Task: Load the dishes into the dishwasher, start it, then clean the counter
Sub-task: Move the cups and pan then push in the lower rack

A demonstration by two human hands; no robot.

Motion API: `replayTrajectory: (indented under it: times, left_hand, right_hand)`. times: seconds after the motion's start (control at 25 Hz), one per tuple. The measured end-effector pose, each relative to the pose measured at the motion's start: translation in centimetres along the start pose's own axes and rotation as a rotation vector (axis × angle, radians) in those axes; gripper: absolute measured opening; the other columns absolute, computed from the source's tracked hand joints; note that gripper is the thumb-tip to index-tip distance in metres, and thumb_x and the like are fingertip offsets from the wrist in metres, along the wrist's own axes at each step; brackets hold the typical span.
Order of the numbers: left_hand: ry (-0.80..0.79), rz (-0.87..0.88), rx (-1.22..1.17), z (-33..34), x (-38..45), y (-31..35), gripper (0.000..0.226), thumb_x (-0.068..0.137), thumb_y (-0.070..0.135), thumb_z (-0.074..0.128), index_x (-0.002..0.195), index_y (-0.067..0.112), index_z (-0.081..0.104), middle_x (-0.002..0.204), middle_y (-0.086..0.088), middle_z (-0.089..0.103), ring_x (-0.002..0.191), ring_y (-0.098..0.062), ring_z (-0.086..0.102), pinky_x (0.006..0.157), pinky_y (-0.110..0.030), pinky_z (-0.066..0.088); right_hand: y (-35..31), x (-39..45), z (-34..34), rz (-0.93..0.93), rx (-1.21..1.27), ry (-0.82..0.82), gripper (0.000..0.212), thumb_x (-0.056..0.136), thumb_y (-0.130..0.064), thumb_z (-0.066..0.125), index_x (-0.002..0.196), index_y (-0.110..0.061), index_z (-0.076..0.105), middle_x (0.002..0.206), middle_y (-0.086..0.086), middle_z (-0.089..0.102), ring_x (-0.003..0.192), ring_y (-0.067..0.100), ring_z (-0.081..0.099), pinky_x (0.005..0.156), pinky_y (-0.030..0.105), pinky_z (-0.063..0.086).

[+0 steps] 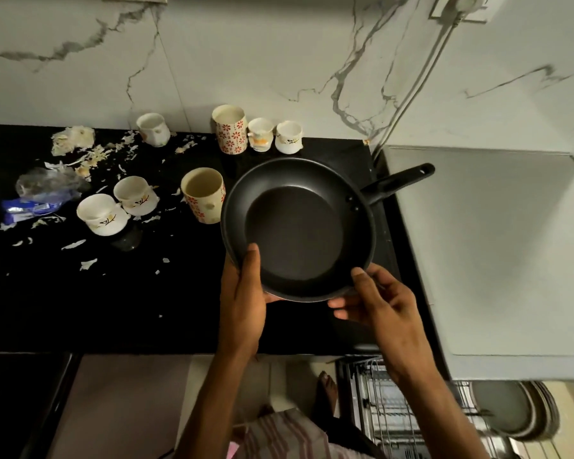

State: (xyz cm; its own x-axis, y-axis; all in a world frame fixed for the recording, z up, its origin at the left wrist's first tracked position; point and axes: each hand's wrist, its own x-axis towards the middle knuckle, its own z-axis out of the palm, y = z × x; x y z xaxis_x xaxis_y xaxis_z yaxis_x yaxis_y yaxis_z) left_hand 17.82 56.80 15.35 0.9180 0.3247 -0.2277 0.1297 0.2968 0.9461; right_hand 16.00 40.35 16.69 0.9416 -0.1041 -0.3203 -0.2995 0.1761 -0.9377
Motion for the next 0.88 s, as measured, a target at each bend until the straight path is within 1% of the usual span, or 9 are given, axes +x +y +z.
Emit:
replayTrajectory:
  times: [0.08, 0.2, 0.36, 0.44, 0.48, 0.56, 0.6, 0.76, 0.88]
  left_hand:
    - [0.009, -0.019, 0.004, -1.0, -0.6, 0.0, 0.031, 0.099, 0.033, 0.043, 0.13, 0.033, 0.051, 0.117, 0.013, 0.062, 0.102, -0.003, 0.065, 0.071, -0.02, 0.056]
    - [0.005, -0.01, 0.057, -1.8, -2.3, 0.2, 0.028, 0.097, 0.039, 0.043, 0.124, 0.038, 0.051, 0.118, 0.013, 0.061, 0.106, -0.002, 0.062, 0.08, -0.019, 0.051]
    - [-0.11, 0.033, 0.131, -0.6, -5.4, 0.3, 0.025, 0.099, 0.035, 0.04, 0.119, 0.036, 0.055, 0.107, 0.017, 0.064, 0.089, 0.01, 0.064, 0.066, -0.007, 0.049]
    - [-0.167, 0.049, 0.131, 0.5, -7.5, -0.1, 0.024, 0.099, 0.031, 0.039, 0.113, 0.036, 0.058, 0.1, 0.017, 0.069, 0.092, 0.006, 0.065, 0.067, -0.01, 0.05]
    - [-0.187, 0.056, 0.131, 1.1, -8.6, -0.4, 0.023, 0.099, 0.03, 0.04, 0.111, 0.036, 0.059, 0.098, 0.019, 0.07, 0.092, 0.004, 0.066, 0.068, -0.01, 0.05]
    - [-0.209, 0.066, 0.118, 2.0, -10.9, -1.1, 0.023, 0.095, 0.032, 0.042, 0.108, 0.032, 0.061, 0.095, 0.019, 0.071, 0.091, 0.002, 0.067, 0.069, -0.011, 0.05]
    - [-0.207, 0.071, 0.115, 2.4, -12.2, -1.6, 0.025, 0.093, 0.034, 0.043, 0.108, 0.029, 0.062, 0.095, 0.017, 0.072, 0.092, -0.001, 0.067, 0.07, -0.012, 0.05]
    - [-0.174, 0.055, 0.112, 3.0, -17.6, -3.9, 0.026, 0.087, 0.037, 0.046, 0.102, 0.03, 0.067, 0.099, 0.013, 0.072, 0.098, -0.008, 0.067, 0.078, -0.018, 0.051]
    - [-0.173, -0.005, 0.143, 2.8, -21.7, -5.5, 0.024, 0.088, 0.039, 0.048, 0.096, 0.038, 0.07, 0.099, 0.014, 0.072, 0.097, -0.006, 0.067, 0.08, -0.021, 0.049]
  right_hand:
    - [-0.2, -1.1, -1.3, -0.045, -0.035, 0.05, 0.021, 0.097, -0.021, 0.053, 0.113, -0.013, 0.064, 0.088, 0.011, 0.073, 0.076, 0.023, 0.072, 0.067, 0.028, 0.059]
    - [-0.9, -2.7, -4.5, -0.229, -0.248, 0.233, 0.025, 0.095, -0.023, 0.056, 0.119, -0.017, 0.062, 0.092, 0.002, 0.074, 0.086, 0.016, 0.072, 0.074, 0.026, 0.059]
    - [-2.0, -4.8, -8.9, -0.51, -0.624, 0.44, 0.018, 0.092, -0.023, 0.063, 0.11, -0.023, 0.065, 0.106, -0.007, 0.07, 0.092, 0.01, 0.068, 0.062, 0.007, 0.047]
    - [-2.2, -5.9, -11.1, -0.545, -0.787, 0.392, 0.021, 0.091, -0.029, 0.063, 0.113, -0.028, 0.064, 0.118, -0.006, 0.067, 0.09, 0.007, 0.068, 0.066, 0.011, 0.049]
    - [-2.2, -6.5, -12.3, -0.527, -0.845, 0.34, 0.025, 0.091, -0.034, 0.061, 0.115, -0.029, 0.063, 0.119, -0.005, 0.068, 0.09, 0.006, 0.069, 0.078, 0.019, 0.054]
    - [-2.1, -7.7, -14.5, -0.466, -0.991, 0.244, 0.036, 0.09, -0.045, 0.058, 0.12, -0.025, 0.062, 0.11, -0.001, 0.072, 0.092, 0.009, 0.069, 0.097, 0.04, 0.051]
    - [-2.1, -8.5, -15.9, -0.422, -1.064, 0.19, 0.042, 0.089, -0.049, 0.056, 0.121, -0.022, 0.062, 0.105, -0.001, 0.073, 0.092, 0.011, 0.069, 0.096, 0.04, 0.05]
    - [-1.4, -11.9, -20.8, -0.237, -1.191, -0.081, 0.046, 0.084, -0.066, 0.045, 0.101, -0.029, 0.066, 0.08, -0.011, 0.072, 0.069, -0.002, 0.064, 0.06, 0.013, 0.044]
    - [0.2, -15.1, -23.5, -0.196, -1.167, -0.191, 0.043, 0.084, -0.066, 0.047, 0.076, -0.027, 0.063, 0.058, -0.004, 0.064, 0.053, 0.002, 0.06, 0.053, 0.015, 0.044]
